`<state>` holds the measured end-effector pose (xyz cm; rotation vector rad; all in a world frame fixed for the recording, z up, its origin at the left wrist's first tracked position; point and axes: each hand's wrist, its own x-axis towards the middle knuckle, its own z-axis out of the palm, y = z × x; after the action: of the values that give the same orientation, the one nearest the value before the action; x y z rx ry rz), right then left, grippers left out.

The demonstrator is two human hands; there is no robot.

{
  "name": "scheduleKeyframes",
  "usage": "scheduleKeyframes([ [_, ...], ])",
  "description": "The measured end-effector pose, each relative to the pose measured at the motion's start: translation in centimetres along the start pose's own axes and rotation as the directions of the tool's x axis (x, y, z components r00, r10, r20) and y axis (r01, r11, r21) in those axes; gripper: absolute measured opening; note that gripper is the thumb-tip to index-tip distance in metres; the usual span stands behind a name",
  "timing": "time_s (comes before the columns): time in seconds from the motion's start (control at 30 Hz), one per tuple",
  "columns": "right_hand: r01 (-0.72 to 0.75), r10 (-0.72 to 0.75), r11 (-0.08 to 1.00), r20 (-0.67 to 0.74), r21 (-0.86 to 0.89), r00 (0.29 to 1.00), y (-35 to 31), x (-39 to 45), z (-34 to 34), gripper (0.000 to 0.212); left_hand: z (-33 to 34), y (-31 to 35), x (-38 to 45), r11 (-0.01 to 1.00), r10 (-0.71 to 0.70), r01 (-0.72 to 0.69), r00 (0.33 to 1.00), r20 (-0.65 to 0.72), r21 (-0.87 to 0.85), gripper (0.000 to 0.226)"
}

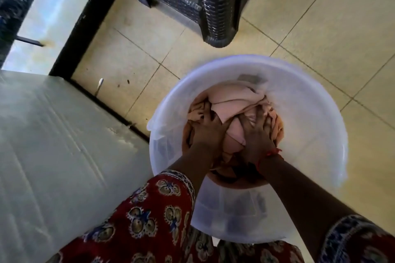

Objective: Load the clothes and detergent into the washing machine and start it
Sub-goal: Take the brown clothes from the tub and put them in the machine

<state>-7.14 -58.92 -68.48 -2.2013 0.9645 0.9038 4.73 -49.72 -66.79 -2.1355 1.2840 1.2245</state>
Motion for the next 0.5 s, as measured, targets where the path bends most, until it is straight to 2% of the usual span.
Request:
scheduleKeyframes([
  [0.13,-0.033,0.033,0.999,-0.007,-0.017,0.999,0.3,1.4,0.6,0.099,0.7,-0.1,1.1,0.999,-0.001,-0.002,0.995,-0.095,-0.033,0.113],
  [0.27,0.005,-0.007,0.996,-0.029,-0.084,1.0,0.0,1.5,-0.1,0.096,1.1,-0.3,1.7,0.997,0.019,-0.03,0.989,-0.149,-0.072,0.106],
  [0.37,0.015,-0.015,1.0,0.001,-0.026,1.0,-0.8,0.5,-1.4,0.088,0.3,-0.3,1.2,0.992,0.032,-0.052,0.985,-0.17,-0.119,0.103],
  [0.5,0.0,0.001,1.0,-0.046,0.028,0.999,-2.2,-3.4,-4.8,0.073,-2.3,-0.1,-1.4,0.979,0.005,-0.034,0.989,-0.145,-0.203,0.093],
])
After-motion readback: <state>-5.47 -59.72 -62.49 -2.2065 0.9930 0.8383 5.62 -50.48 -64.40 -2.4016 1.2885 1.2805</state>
